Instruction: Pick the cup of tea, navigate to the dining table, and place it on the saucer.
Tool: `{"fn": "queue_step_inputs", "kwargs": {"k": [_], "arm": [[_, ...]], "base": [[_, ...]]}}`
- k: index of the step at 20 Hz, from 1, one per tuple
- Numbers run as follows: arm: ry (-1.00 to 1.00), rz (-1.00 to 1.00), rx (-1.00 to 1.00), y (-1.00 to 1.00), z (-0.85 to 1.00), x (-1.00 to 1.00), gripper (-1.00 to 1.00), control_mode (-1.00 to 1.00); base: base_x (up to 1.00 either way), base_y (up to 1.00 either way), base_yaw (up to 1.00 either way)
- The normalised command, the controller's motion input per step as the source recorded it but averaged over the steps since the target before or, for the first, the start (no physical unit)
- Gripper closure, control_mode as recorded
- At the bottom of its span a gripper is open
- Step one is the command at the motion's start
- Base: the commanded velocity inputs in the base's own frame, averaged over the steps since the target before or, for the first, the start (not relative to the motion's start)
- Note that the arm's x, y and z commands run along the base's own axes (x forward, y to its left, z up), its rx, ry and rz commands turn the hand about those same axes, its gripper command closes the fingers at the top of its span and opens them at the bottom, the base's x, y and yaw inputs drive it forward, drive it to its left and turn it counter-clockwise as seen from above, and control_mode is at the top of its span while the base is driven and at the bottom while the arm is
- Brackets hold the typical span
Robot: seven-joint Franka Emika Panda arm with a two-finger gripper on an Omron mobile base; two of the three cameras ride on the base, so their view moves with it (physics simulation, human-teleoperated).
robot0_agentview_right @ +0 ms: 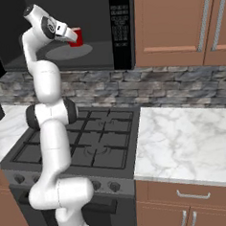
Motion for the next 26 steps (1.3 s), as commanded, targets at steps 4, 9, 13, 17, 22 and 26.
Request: {"fn": "queue_step_inputs", "kwargs": {"k": [4,9,13,17,22,26], "arm": [[0.0,-0.05,0.0,0.0,0.0,0.0,1.0,-1.0],[0.0,-0.03,0.0,-0.06,0.0,0.06,1.0,-1.0],[0.0,0.0,0.0,-0.17,0.0,0.03,1.0,-1.0],[0.0,0.0,0.01,-0.05,0.04,-0.22,1.0,-1.0],[0.0,0.0,0.03,0.0,0.0,-0.7,1.0,-1.0],[0.0,-0.02,0.01,0.0,0.0,-0.99,1.0,-1.0]], "base": [[0.0,0.0,0.0],[0.0,0.0,0.0],[0.0,0.0,0.0],[0.0,0.0,0.0],[0.0,0.0,0.0],[0.0,0.0,0.0]]}}
